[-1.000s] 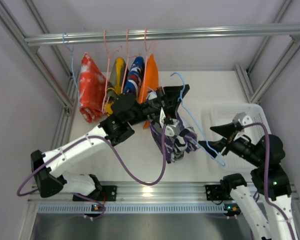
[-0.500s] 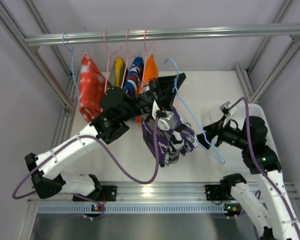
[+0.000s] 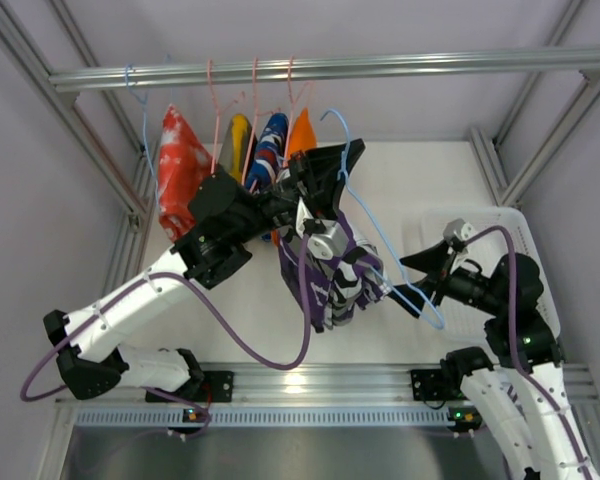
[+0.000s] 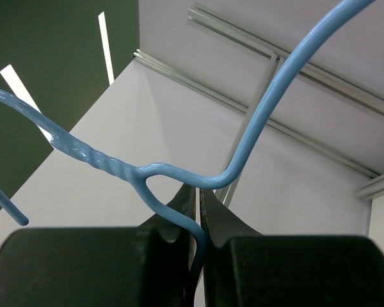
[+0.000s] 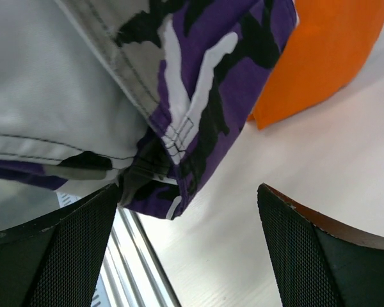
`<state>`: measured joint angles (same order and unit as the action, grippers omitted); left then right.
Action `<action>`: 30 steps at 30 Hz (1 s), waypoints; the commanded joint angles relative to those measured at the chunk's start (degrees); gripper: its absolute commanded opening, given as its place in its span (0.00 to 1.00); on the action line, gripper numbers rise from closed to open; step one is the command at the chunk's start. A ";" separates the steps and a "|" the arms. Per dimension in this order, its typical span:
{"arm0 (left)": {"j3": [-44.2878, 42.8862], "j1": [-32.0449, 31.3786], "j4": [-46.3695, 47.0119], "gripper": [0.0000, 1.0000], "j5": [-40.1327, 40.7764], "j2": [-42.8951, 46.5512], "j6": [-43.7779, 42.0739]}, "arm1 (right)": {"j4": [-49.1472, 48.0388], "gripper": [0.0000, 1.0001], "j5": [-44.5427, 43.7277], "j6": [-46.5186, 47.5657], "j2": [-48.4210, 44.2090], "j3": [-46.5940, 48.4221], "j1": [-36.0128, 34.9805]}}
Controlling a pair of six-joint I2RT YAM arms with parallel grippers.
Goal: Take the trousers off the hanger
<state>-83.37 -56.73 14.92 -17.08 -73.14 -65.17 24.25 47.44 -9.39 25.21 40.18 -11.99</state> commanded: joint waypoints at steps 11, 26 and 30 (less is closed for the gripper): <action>-4.70 0.22 6.35 0.00 -0.85 0.11 -5.59 | 1.15 0.99 12.06 12.56 -6.40 6.48 -0.32; -5.04 0.22 7.50 0.00 -1.90 -2.62 -6.20 | -19.57 0.99 6.26 -10.27 1.33 6.76 -0.40; -5.22 0.22 7.67 0.00 -2.25 -2.97 -6.03 | -21.71 0.98 4.16 -10.13 2.38 5.61 -1.11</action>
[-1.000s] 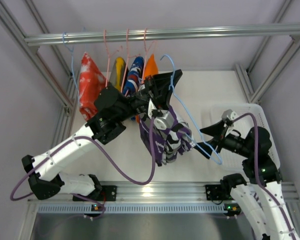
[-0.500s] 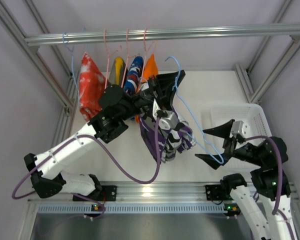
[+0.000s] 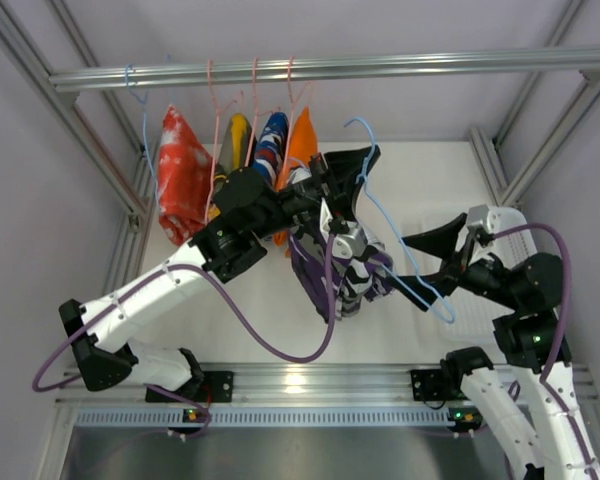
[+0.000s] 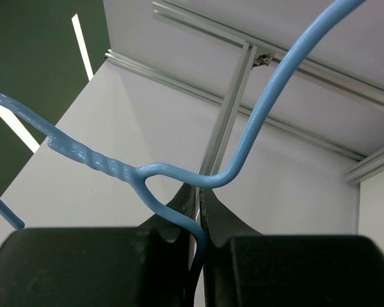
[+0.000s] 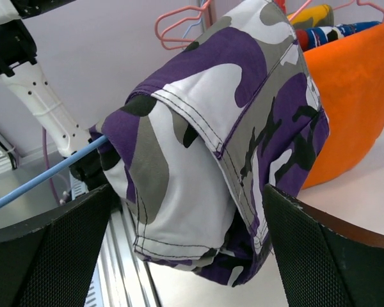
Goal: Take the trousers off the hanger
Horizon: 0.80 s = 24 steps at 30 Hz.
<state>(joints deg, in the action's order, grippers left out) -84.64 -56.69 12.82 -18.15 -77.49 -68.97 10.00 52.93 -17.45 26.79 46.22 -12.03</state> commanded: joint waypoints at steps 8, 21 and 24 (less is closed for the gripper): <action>-5.36 0.17 9.77 0.00 -2.15 -0.02 -1.52 | -7.98 0.88 -7.65 2.77 2.21 -2.36 -2.55; -10.19 0.17 14.60 0.00 0.40 -6.53 -1.09 | -8.33 0.80 -15.99 8.04 5.38 -2.62 -6.78; -10.90 0.26 15.04 0.00 -0.83 -6.09 0.67 | -6.57 0.72 -21.87 10.06 3.98 -3.76 -6.78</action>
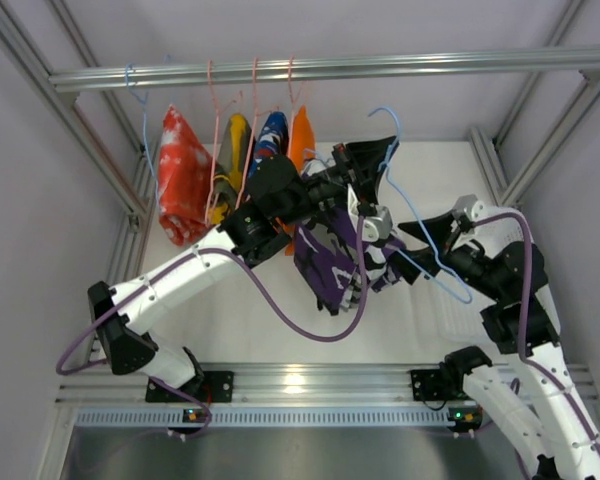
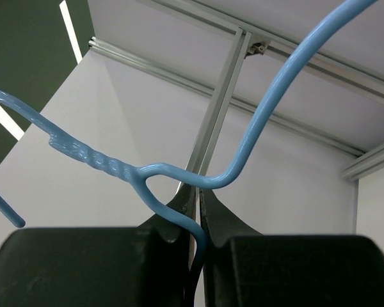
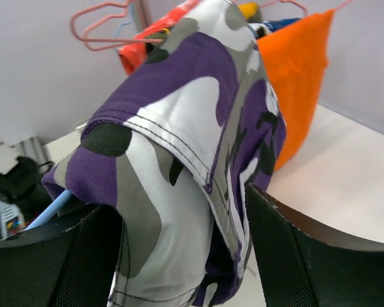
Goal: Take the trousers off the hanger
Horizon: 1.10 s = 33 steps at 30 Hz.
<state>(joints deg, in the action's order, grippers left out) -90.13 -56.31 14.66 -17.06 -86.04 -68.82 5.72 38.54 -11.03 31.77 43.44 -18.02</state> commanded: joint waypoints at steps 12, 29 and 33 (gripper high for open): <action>-4.79 -0.20 11.10 0.00 -3.07 6.94 8.43 | -13.26 0.65 -9.63 -0.13 -3.04 -8.19 -0.70; 14.00 -0.20 -4.02 0.00 -6.40 22.92 3.35 | -11.97 0.00 -4.71 -2.51 -2.68 1.11 0.53; 19.10 -0.11 -6.30 0.00 -9.04 24.95 -0.43 | -10.72 0.00 -2.69 -3.56 -3.03 3.75 0.44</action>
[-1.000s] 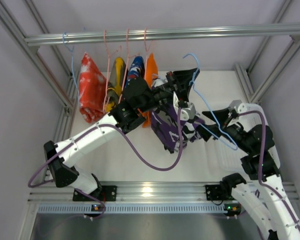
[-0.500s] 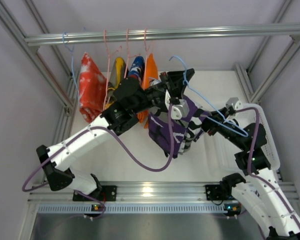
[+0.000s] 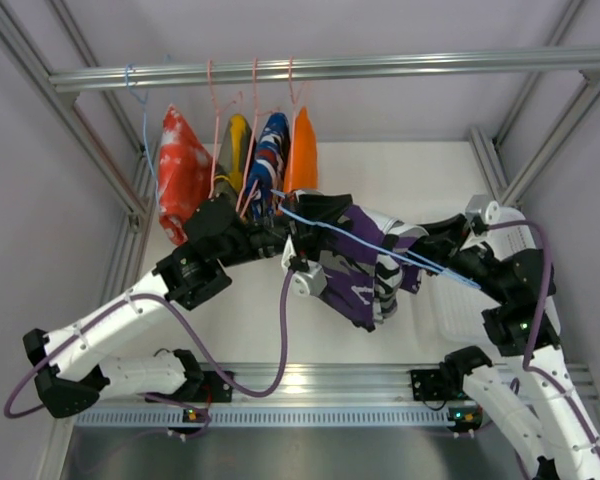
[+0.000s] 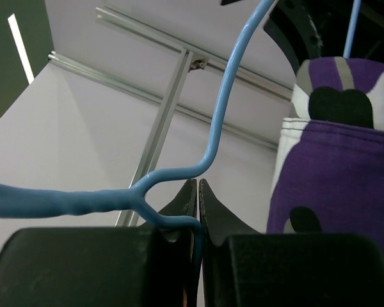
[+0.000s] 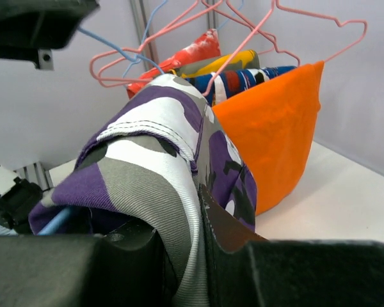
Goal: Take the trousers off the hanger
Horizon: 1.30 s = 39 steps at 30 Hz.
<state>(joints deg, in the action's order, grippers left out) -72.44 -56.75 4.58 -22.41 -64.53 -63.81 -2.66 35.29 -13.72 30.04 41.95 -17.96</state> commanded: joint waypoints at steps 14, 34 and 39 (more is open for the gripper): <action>15.66 -0.20 -6.14 0.00 -14.85 8.02 -23.10 | -3.06 0.00 -1.71 -0.96 1.69 14.29 0.38; 22.96 -0.82 -3.35 0.00 -15.99 7.58 -21.09 | -4.20 0.00 -5.49 -5.45 7.57 33.00 0.46; 24.54 -1.52 -4.32 0.00 -16.43 8.02 -21.18 | -3.85 0.00 -12.69 -2.29 8.36 35.47 0.47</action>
<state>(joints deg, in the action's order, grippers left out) -49.87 -57.63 1.85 -35.24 -57.04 -85.36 3.09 30.74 -16.78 38.59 71.94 -17.82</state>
